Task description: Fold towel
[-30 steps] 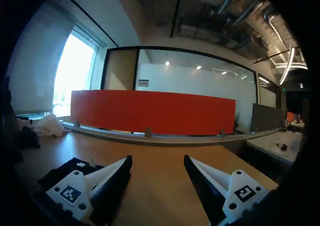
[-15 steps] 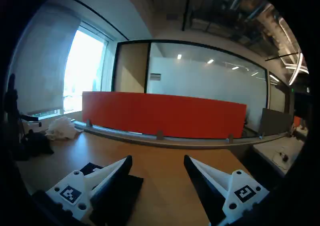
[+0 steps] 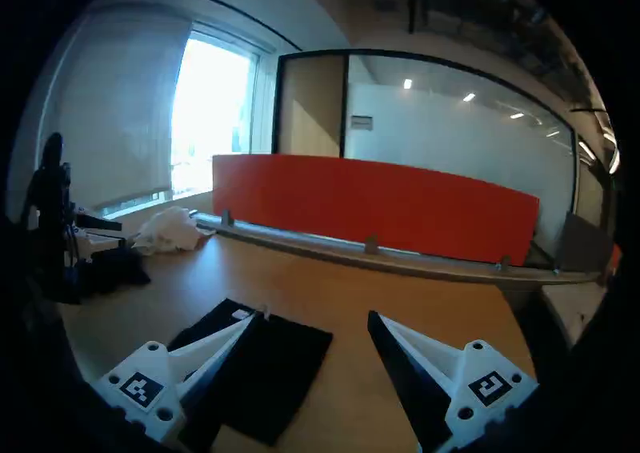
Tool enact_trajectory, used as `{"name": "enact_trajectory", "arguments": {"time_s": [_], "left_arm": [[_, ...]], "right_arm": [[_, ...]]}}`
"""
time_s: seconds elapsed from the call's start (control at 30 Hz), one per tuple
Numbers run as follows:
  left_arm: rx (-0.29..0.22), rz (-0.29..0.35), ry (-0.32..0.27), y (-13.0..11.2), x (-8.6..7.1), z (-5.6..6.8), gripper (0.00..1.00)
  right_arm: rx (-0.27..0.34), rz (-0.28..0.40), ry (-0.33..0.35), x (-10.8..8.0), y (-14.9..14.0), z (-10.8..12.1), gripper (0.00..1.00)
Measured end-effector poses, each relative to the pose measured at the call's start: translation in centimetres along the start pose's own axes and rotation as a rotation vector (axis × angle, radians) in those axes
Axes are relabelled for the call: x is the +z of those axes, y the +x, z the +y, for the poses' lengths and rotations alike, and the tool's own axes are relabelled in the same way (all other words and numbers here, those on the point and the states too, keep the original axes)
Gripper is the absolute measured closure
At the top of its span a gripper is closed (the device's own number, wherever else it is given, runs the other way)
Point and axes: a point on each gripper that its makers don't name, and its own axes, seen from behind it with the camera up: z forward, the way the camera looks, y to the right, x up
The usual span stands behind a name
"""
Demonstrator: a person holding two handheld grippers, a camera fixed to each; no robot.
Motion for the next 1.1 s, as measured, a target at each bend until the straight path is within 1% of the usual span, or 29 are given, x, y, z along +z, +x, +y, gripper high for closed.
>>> {"name": "enact_trajectory", "arguments": {"time_s": [0.1,0.3,0.4,0.5,0.73,0.87,1.0,1.1], "left_arm": [[0.019,-0.023,-0.026,-0.5,0.2,0.9,0.08],[0.047,-0.071,-0.068,-2.1,0.7,2.5,0.08],[0.058,-0.098,-0.078,-3.3,0.9,3.3,0.09],[0.056,-0.130,-0.093,-4.7,1.0,4.1,0.08],[0.042,-0.182,-0.115,-7.5,1.4,5.2,0.09],[0.035,-0.210,-0.123,-9.0,1.5,5.6,0.08],[0.040,-0.243,-0.128,-10.8,1.7,5.9,0.08],[0.048,-0.271,-0.142,-12.2,2.0,6.4,0.09]], "right_arm": [[-0.011,-0.036,0.028,0.1,-1.0,-0.5,0.00],[-0.040,-0.086,0.082,0.3,-3.0,-1.5,0.00],[-0.056,-0.112,0.103,0.5,-4.1,-1.9,0.00],[-0.067,-0.133,0.115,0.8,-5.3,-2.2,0.00],[-0.068,-0.179,0.140,1.3,-8.1,-2.8,0.00],[-0.074,-0.210,0.146,1.4,-9.9,-2.9,0.00],[-0.081,-0.239,0.157,1.5,-11.6,-3.3,0.00],[-0.084,-0.259,0.163,1.6,-12.9,-3.4,0.00]]}}
